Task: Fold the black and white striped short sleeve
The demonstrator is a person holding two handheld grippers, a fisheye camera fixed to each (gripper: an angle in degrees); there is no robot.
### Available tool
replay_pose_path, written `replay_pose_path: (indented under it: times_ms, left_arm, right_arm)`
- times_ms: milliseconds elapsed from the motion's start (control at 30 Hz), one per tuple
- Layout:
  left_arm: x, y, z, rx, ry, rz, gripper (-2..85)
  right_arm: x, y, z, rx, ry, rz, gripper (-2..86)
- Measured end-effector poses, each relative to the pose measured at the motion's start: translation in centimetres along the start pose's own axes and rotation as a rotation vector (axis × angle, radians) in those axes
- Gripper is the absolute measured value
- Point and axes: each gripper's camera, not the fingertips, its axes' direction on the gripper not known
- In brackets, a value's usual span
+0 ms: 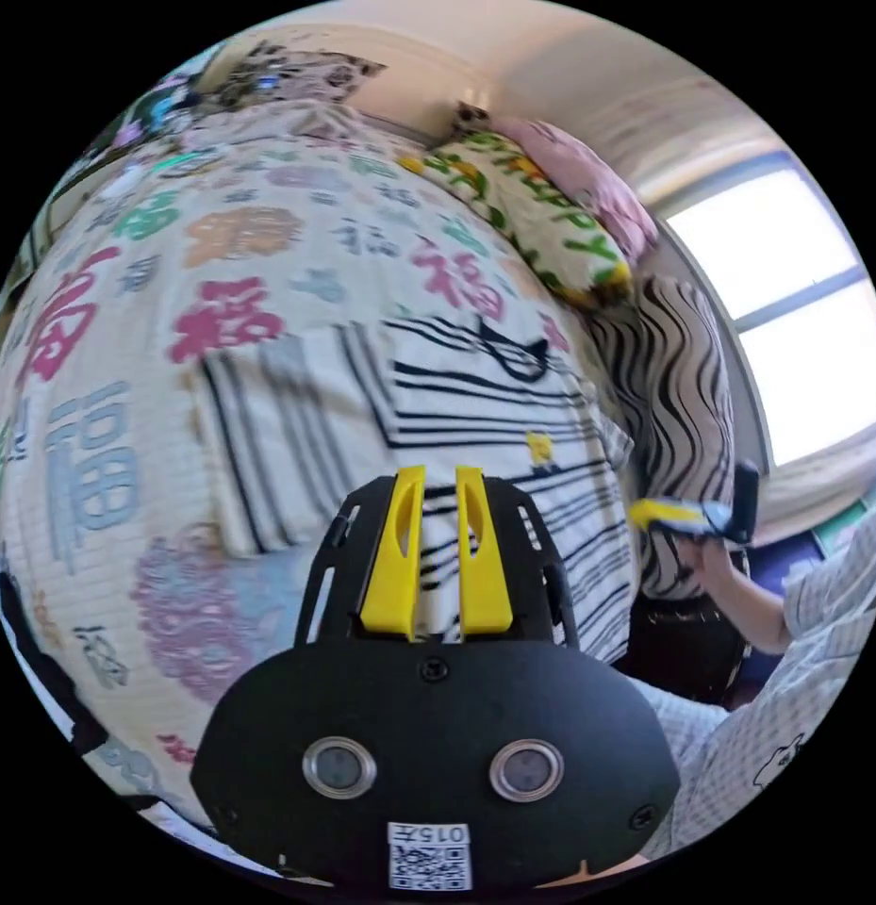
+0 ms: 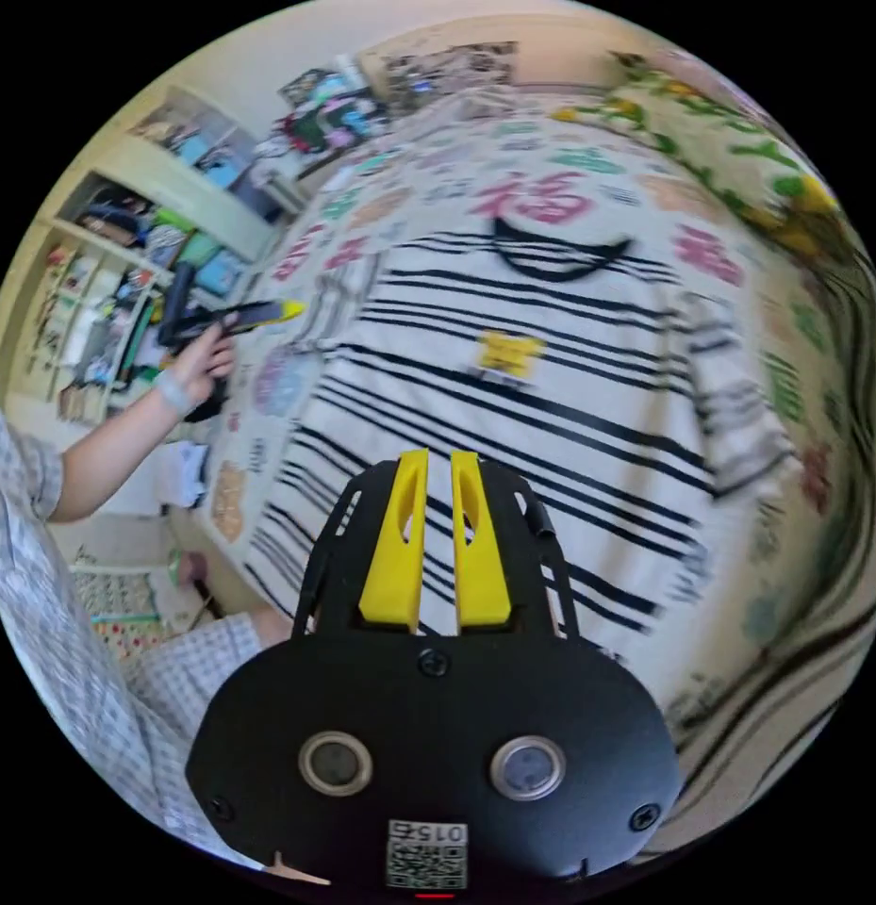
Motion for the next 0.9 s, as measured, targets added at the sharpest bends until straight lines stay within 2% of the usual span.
replay_pose_path:
  times_ms: [133,200,300,433,467,567,633,700,900]
  left_arm:
    - [14.6,0.3,10.8,-0.068,0.169,0.081,6.1]
    - [19.6,-0.2,15.0,-0.086,0.243,0.070,6.1]
    - [26.4,-1.4,20.4,-0.103,0.320,0.073,6.1]
    - [32.7,-2.8,25.5,-0.152,0.312,0.095,6.3]
    - [33.3,-2.9,26.0,-0.158,0.312,0.092,6.3]
    - [35.8,-3.5,27.7,-0.166,0.277,0.085,6.6]
    - [37.8,-4.2,28.8,-0.156,0.222,0.089,7.6]
    - [39.4,-5.0,29.8,-0.148,0.163,0.090,8.5]
    - [46.1,-7.5,34.8,-0.159,0.081,0.130,10.8]
  right_arm:
    - [9.7,-0.3,-6.2,-0.016,0.276,0.110,6.7]
    - [12.4,-1.6,-7.4,-0.041,0.311,0.091,7.8]
    - [16.1,-4.5,-7.8,-0.091,0.259,0.088,8.0]
    - [18.5,-7.7,-6.0,-0.340,0.070,-0.022,2.2]
    - [18.5,-7.9,-6.2,-0.350,0.056,-0.047,0.9]
    - [18.3,-9.0,-9.5,-0.308,0.182,-0.136,-0.4]
    - [18.2,-10.1,-12.8,-0.263,0.400,-0.217,-0.7]
    - [18.4,-11.0,-14.2,-0.262,0.525,-0.263,-0.7]
    - [19.4,-14.1,-14.6,-0.329,0.493,-0.286,-0.7]
